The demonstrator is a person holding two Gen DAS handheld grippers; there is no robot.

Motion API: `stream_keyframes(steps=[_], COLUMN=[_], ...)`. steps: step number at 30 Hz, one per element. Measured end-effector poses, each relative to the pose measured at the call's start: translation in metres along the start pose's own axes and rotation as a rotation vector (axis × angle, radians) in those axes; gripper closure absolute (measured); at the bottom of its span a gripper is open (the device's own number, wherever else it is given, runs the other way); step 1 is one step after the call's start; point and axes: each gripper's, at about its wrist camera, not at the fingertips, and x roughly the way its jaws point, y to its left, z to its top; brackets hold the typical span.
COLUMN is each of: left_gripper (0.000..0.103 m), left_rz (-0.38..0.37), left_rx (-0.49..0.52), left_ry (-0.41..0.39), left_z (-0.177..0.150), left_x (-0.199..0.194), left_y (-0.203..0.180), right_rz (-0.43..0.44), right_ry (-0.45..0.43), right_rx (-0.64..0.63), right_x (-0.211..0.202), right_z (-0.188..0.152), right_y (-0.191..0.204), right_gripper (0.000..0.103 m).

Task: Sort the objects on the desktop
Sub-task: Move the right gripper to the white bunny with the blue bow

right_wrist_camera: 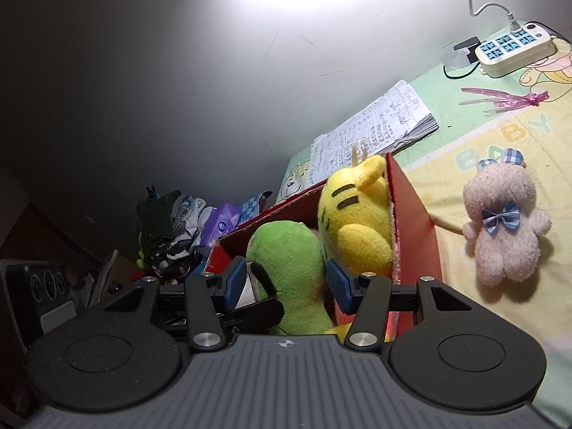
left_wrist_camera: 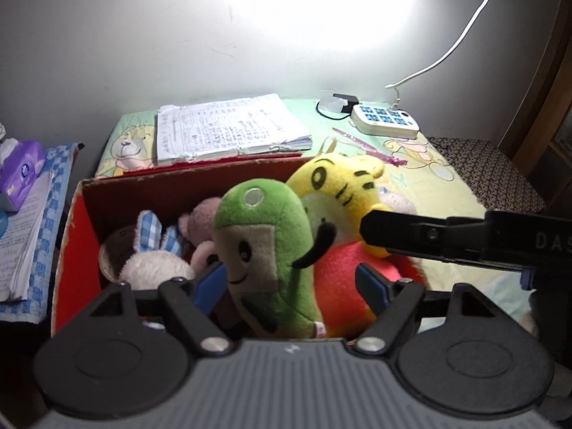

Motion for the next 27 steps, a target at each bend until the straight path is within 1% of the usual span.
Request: stream_keyframes(steps=[4, 8, 10, 13, 17, 20, 23, 27], left_gripper=[0.023, 0.025, 0.026, 0.027, 0.028, 0.029, 0.029, 0.029], left_rz=[-0.060, -0.129, -0.172, -0.206, -0.212, -0.201, -0.181, -0.152], left_rx=[0.025, 0.086, 0.113, 0.142, 0.160, 0.167, 0.164, 0.126], left_ry=[-0.037, -0.065, -0.068, -0.050, -0.003, 0.027, 0.054, 0.086], left_z=[0.002, 0.006, 0.007, 0.007, 0.006, 0.004, 0.000, -0.002], left_x=[-0.005, -0.001, 0.004, 0.018, 0.043, 0.061, 0.077, 0.093], left_y=[-0.031, -0.071, -0.092, -0.121, -0.150, -0.167, -0.177, -0.182], right_rz=[-0.003, -0.048, -0.078, -0.120, -0.153, -0.137, -0.130, -0.123], right_ry=[-0.042, -0.067, -0.067, -0.057, -0.017, 0.031, 0.069, 0.108], right_rx=[0.041, 0.091, 0.117, 0.152, 0.182, 0.207, 0.208, 0.227], right_x=[-0.025, -0.050, -0.060, -0.069, -0.067, -0.058, -0.043, -0.016], right_z=[0.007, 0.018, 0.021, 0.024, 0.027, 0.030, 0.033, 0.038], right_y=[-0.024, -0.058, -0.077, -0.105, -0.140, -0.161, -0.176, -0.194], right_gripper=[0.049, 0.048, 0.048, 0.048, 0.045, 0.044, 0.044, 0.044])
